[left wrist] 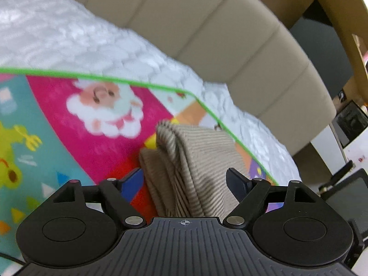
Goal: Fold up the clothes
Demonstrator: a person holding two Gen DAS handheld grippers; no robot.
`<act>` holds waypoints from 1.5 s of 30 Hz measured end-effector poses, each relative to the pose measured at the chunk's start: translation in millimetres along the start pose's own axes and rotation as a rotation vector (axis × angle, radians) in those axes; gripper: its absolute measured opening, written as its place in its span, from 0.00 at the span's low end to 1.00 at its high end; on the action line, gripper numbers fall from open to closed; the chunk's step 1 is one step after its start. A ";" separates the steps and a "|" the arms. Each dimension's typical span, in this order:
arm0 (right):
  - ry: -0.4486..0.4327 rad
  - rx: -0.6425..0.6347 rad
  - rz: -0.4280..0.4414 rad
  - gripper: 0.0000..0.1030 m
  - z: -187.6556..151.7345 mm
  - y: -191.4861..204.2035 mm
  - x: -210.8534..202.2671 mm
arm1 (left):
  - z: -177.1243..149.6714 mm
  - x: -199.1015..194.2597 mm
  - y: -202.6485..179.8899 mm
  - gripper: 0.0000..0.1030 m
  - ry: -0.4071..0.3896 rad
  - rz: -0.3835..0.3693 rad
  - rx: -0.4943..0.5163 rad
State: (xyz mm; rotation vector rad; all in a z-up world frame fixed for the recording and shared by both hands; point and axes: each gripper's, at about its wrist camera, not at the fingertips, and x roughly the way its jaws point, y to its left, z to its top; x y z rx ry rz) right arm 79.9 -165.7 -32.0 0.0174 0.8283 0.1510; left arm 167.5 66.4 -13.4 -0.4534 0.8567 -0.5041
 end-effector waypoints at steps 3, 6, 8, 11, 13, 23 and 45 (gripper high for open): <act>-0.002 -0.004 -0.004 1.00 1.2 1.2 0.2 | -5.9 6.9 -3.8 0.71 0.031 -0.001 0.022; -0.003 -0.001 -0.001 1.00 1.7 0.1 2.1 | -8.4 7.9 -7.4 0.62 0.033 -0.011 0.045; -0.004 0.003 0.001 1.00 1.3 -0.2 1.7 | -9.7 7.8 -9.8 0.57 0.032 -0.018 0.060; -0.004 0.002 0.001 1.00 0.8 -0.3 1.4 | -11.6 7.7 -13.4 0.53 0.030 -0.030 0.082; -0.004 0.005 0.003 1.00 0.5 -0.9 1.2 | -11.3 8.4 -14.0 0.53 0.028 -0.037 0.086; -0.012 -0.020 -0.018 1.00 1.1 4.5 -2.3 | -8.5 7.0 -13.2 0.49 0.035 -0.045 0.077; -0.148 -0.045 0.009 1.00 5.5 -1.4 -20.8 | -8.6 4.0 -21.8 0.35 -0.033 -0.057 0.168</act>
